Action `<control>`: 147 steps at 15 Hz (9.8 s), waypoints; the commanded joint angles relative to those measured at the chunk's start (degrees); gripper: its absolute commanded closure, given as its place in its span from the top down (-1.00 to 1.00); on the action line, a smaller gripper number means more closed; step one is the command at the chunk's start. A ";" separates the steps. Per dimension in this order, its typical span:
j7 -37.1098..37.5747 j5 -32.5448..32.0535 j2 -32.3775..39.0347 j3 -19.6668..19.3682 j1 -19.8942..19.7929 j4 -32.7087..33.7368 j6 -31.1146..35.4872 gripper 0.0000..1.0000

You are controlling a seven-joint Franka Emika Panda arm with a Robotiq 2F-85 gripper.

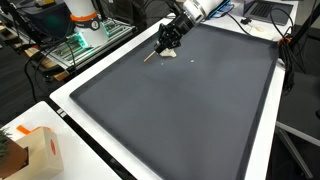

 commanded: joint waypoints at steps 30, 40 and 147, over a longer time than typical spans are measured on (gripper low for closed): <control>-37.69 8.76 -1.84 0.37 -2.78 1.59 -0.77 -0.94; -55.49 21.04 -6.06 0.59 -7.96 -0.60 2.25 -0.94; -62.75 42.22 -38.46 2.48 -12.61 -26.87 31.34 -0.94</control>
